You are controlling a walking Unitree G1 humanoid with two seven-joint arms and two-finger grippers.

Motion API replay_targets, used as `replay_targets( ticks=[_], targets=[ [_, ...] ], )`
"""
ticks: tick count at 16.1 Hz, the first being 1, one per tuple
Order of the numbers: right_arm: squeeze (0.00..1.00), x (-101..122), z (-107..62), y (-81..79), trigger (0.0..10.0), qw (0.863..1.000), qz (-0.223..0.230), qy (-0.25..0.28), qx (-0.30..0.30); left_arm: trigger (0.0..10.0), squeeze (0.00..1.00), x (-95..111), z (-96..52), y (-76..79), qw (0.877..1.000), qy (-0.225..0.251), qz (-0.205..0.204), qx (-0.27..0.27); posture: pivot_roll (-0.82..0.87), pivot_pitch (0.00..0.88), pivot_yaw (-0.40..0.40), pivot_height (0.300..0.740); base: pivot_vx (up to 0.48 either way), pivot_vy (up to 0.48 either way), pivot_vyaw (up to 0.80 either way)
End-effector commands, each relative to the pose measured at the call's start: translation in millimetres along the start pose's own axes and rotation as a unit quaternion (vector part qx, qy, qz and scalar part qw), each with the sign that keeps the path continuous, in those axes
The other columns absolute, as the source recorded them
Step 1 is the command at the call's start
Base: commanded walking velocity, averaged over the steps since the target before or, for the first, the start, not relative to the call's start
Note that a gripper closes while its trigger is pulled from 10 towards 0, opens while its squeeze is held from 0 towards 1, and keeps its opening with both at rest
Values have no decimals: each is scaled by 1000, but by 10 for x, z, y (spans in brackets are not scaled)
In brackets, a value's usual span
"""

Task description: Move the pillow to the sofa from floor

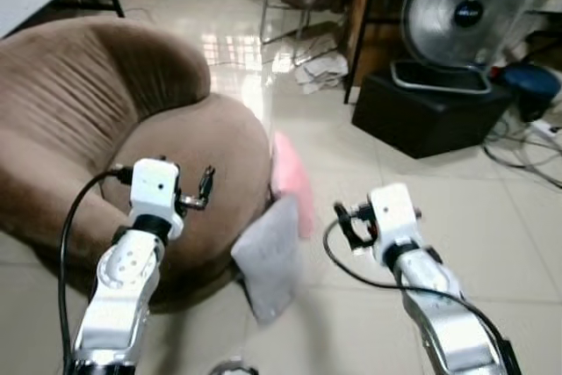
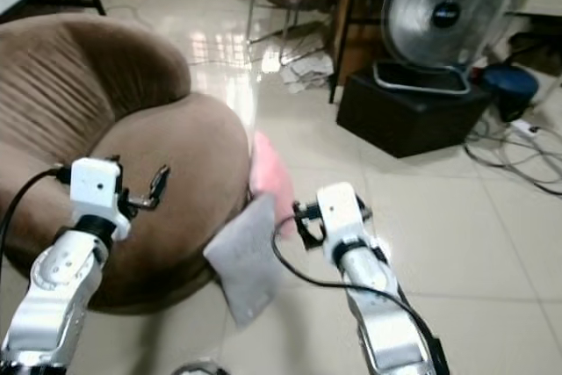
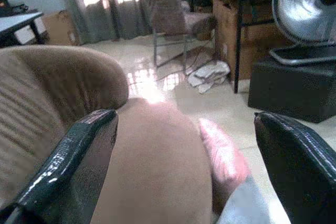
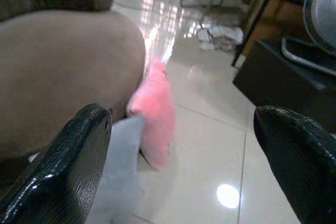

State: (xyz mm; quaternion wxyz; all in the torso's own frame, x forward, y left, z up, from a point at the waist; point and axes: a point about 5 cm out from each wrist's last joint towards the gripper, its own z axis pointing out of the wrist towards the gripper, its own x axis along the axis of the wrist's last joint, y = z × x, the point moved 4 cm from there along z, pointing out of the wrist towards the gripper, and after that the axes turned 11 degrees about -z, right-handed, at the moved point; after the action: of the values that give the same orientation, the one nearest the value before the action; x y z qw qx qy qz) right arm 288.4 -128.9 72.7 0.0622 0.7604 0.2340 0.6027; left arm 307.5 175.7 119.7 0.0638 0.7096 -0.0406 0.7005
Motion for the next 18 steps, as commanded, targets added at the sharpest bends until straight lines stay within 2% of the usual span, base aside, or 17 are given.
replay_targets(
  ticks=[1, 5, 8, 16, 18],
  targets=[
    [0, -59, -18, 97, 10000, 1000, -1, -7, -16, 10000, 0, 38, 30, 107, 1000, 6, 1, -18, -16, 76, 20, 740, 364, 0, 0],
    [0, -58, -23, 82, 10000, 1000, 16, -7, -21, 10000, 0, 38, 39, 105, 1000, 5, 4, -22, -13, 79, 27, 740, 353, 0, -558],
    [0, -23, -38, 75, 10000, 1000, -1, -6, -19, 10000, 0, 44, 44, 98, 1000, 5, 4, -21, -13, 80, 28, 740, 350, 0, 0],
    [0, 16, -44, 57, 10000, 1000, 0, -3, -17, 10000, 0, 31, 47, 142, 1000, 3, 1, -29, -14, 75, 29, 740, 342, 0, 0],
    [0, 16, -53, 51, 10000, 1000, 4, -1, -16, 10000, 0, 4, 62, 167, 1000, -5, 0, -30, -14, 69, 29, 720, 0, 0, 0]
  ],
)
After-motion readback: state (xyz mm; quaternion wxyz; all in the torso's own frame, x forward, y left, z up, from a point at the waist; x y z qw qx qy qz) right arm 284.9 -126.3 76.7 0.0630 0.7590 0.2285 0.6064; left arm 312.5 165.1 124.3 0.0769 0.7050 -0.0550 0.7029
